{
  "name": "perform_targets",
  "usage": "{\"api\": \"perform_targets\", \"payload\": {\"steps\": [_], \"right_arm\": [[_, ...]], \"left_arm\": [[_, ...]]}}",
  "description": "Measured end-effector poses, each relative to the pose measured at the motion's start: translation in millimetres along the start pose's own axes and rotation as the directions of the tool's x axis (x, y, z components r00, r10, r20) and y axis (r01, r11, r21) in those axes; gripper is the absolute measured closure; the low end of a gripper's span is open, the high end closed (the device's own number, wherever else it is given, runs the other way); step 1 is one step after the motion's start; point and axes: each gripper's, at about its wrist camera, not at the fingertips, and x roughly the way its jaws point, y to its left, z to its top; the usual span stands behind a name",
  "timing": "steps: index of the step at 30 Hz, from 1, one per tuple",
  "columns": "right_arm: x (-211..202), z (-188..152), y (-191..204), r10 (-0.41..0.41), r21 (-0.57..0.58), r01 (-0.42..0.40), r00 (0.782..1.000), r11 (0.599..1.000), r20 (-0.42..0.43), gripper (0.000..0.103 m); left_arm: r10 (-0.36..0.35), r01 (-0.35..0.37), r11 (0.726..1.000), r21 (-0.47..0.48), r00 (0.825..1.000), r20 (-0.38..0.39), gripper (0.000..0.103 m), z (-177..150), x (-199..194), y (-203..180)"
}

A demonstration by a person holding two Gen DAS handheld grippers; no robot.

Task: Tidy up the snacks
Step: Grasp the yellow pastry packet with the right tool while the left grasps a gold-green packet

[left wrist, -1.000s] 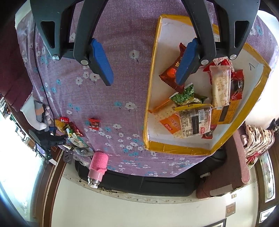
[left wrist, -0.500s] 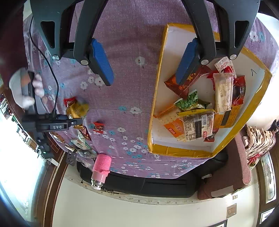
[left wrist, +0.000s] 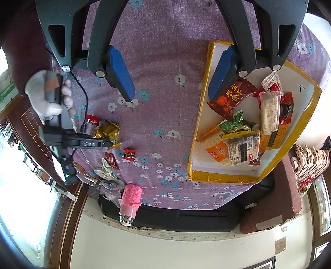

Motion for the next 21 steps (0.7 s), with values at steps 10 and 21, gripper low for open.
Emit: {"api": "perform_targets", "payload": {"steps": [10, 21], "right_arm": [[-2.6, -9.9, 7.5, -0.063, -0.034, 0.065, 0.996, 0.997, 0.067, 0.055], [-24.2, -11.3, -21.2, 0.002, 0.066, -0.01, 0.992, 0.998, 0.129, 0.055]], "left_arm": [[-0.01, 0.01, 1.0, 0.0, 0.999, -0.039, 0.03, -1.6, 12.3, -4.2], [-0.029, 0.028, 1.0, -0.007, 0.995, -0.097, 0.03, -1.8, 31.4, -9.2]]}}
